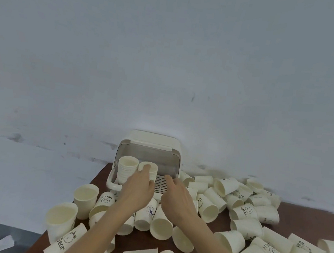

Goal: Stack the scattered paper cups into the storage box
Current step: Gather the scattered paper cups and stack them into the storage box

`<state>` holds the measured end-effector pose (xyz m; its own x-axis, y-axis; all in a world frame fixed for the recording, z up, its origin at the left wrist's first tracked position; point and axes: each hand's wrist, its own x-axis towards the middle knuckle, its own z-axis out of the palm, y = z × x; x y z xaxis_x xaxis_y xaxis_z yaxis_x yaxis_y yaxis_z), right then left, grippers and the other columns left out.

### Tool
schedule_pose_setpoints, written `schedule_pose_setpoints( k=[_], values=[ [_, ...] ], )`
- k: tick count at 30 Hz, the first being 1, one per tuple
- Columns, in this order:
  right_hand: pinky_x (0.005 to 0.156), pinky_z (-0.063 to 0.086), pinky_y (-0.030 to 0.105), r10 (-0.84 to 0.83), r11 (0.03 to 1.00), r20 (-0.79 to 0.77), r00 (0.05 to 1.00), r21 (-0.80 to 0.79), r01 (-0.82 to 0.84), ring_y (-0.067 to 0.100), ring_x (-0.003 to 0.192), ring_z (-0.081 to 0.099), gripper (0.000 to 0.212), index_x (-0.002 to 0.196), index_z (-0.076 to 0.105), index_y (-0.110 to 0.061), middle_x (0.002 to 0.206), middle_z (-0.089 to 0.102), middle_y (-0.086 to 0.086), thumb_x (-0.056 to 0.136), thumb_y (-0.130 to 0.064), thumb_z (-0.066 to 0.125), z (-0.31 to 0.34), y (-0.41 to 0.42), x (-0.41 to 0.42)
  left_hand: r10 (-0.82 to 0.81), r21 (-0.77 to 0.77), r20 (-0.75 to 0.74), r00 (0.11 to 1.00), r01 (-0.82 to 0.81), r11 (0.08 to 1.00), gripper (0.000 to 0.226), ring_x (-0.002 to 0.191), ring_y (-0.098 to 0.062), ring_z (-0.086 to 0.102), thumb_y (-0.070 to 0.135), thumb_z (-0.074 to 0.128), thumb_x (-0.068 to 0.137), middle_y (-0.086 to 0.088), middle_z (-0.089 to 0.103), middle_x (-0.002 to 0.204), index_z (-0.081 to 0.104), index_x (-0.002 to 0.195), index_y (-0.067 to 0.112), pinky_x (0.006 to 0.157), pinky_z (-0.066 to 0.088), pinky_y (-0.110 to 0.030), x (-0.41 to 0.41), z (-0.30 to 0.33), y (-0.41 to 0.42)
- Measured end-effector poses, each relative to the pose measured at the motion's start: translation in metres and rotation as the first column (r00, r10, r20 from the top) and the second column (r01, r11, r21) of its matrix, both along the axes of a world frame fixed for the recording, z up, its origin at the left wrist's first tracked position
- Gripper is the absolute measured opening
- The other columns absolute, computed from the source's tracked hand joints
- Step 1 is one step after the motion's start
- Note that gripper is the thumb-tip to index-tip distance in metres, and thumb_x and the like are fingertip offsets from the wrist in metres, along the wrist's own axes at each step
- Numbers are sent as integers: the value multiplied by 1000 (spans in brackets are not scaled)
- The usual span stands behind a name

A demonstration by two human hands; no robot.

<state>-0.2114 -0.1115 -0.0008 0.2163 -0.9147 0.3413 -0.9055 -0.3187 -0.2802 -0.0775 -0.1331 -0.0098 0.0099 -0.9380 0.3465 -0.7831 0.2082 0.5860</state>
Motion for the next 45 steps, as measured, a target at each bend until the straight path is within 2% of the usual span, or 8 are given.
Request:
schedule_pose_setpoints(
  k=[6, 15, 20, 25, 30, 35, 39, 45],
  values=[
    [82, 41, 27, 9, 1000, 105, 994, -22, -7, 20, 107, 47, 41, 127, 46, -18, 121, 49, 2, 88, -7, 46, 6, 30, -18, -93, -68, -22, 995, 92, 993, 41, 92, -15, 61, 26, 45, 95, 4, 64, 107, 41, 135, 23, 81, 52, -35, -23, 11, 50],
    [93, 40, 32, -4, 1000, 119, 993, -8, 5, 21, 113, 47, 44, 138, 41, -18, 118, 54, 4, 94, -18, 44, -1, 67, -50, -153, -91, -97, 983, 144, 985, 38, 95, -11, 59, 30, 47, 95, 10, 62, 104, 48, 133, 25, 88, 49, -36, -41, 4, 106],
    [89, 36, 30, -17, 1000, 137, 990, 7, 16, 20, 111, 46, 38, 132, 46, -19, 116, 55, 3, 95, -20, 45, -9, 90, -66, -170, -58, -92, 981, 165, 985, 35, 86, -7, 58, 29, 49, 95, 13, 60, 95, 51, 130, 27, 84, 50, -34, -44, -6, 120],
    [88, 46, 37, -72, 997, 162, 984, 38, 67, 22, 106, 52, 39, 132, 47, -19, 115, 54, 1, 93, -23, 48, -13, 105, -84, -189, -37, -86, 978, 186, 982, 35, 84, -5, 58, 29, 50, 95, 15, 59, 93, 51, 130, 30, 78, 47, -26, -52, -12, 126],
    [83, 38, 26, -93, 995, 180, 979, -4, 95, 19, 107, 52, 42, 134, 47, -20, 117, 55, 1, 92, -23, 49, -15, 111, -106, -244, -34, -62, 968, 242, 970, 36, 89, -8, 57, 27, 51, 94, 18, 57, 89, 53, 130, 28, 87, 49, -34, -73, -11, 127],
    [90, 42, 33, -141, 989, 185, 973, -10, 145, 21, 108, 51, 38, 131, 49, -18, 113, 57, 2, 93, -21, 48, -11, 123, -132, -295, -47, -2, 956, 294, 955, 35, 89, -7, 56, 30, 49, 95, 19, 55, 86, 53, 129, 30, 86, 47, -32, -103, -9, 121],
    [91, 42, 32, -195, 980, 200, 960, 4, 199, 19, 106, 51, 40, 133, 48, -20, 111, 58, 3, 93, -22, 49, -10, 125, -159, -352, -32, 23, 936, 352, 935, 33, 88, -4, 54, 32, 47, 96, 18, 57, 89, 51, 129, 29, 68, 41, -18, -131, -4, 114],
    [92, 44, 32, -282, 959, 207, 937, 19, 284, 17, 108, 53, 41, 135, 47, -19, 115, 59, 2, 94, -22, 47, -9, 121, -200, -440, 8, 38, 897, 440, 898, 35, 87, -10, 58, 28, 48, 95, 12, 62, 89, 52, 130, 26, 85, 49, -36, -174, -3, 96]
  ],
)
